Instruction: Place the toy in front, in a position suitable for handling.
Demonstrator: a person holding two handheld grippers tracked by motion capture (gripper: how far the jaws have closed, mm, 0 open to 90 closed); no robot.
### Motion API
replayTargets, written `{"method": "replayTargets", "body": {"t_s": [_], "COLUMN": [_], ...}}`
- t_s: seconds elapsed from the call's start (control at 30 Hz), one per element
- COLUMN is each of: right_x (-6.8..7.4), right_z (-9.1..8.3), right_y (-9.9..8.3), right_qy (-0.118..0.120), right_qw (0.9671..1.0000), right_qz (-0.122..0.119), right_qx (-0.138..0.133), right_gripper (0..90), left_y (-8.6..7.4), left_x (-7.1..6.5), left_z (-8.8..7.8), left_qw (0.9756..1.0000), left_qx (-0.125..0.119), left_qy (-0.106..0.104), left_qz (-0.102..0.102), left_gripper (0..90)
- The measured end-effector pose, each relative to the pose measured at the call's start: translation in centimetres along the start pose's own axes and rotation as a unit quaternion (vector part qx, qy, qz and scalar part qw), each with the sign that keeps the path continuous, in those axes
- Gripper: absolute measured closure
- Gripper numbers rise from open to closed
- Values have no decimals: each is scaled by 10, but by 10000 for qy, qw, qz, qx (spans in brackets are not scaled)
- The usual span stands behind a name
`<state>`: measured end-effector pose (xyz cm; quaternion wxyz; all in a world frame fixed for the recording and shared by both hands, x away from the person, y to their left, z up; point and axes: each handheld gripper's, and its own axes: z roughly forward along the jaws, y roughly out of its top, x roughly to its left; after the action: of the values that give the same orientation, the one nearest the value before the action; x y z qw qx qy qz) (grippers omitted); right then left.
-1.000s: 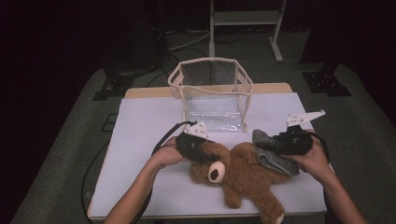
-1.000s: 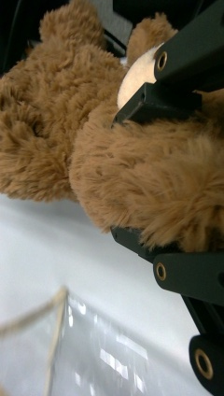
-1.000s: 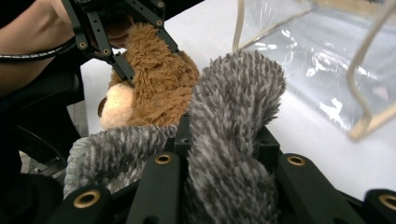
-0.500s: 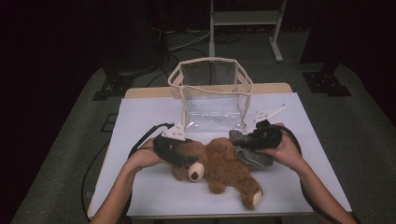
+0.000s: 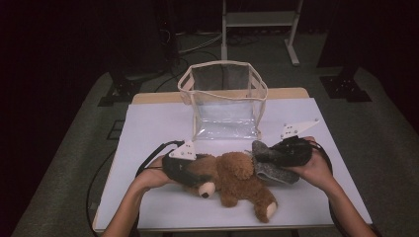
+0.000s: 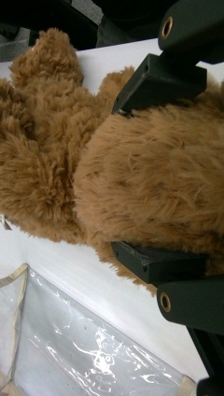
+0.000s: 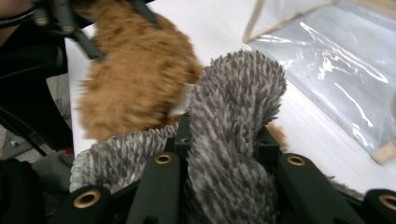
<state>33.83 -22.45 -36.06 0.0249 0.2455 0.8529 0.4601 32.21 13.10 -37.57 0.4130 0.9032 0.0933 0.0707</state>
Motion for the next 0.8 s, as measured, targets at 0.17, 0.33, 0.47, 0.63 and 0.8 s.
{"method": "replayTargets", "body": {"t_s": [0.17,0.33,0.47,0.63,0.8], "right_x": [2,15,23,21,8], "right_z": [14,27,35,29,9], "right_y": [0,19,29,22,-8], "right_qy": [62,137,307,285,225], "right_qw": [9999,9991,9981,9984,9996], "right_qz": [8,-284,-439,-380,-16], "right_qx": [139,268,319,295,158], "right_gripper": [697,697,697,697,691], "left_y": [1,0,0,-1,-1], "left_x": [-3,-6,-9,-8,-8], "left_z": [0,0,-2,-2,-1], "left_qw": [9999,9998,9995,9997,9998], "left_qx": [31,127,175,115,57], "left_qy": [34,18,22,11,20], "left_qz": [94,176,245,229,214], "left_gripper": [342,340,338,341,342]}}
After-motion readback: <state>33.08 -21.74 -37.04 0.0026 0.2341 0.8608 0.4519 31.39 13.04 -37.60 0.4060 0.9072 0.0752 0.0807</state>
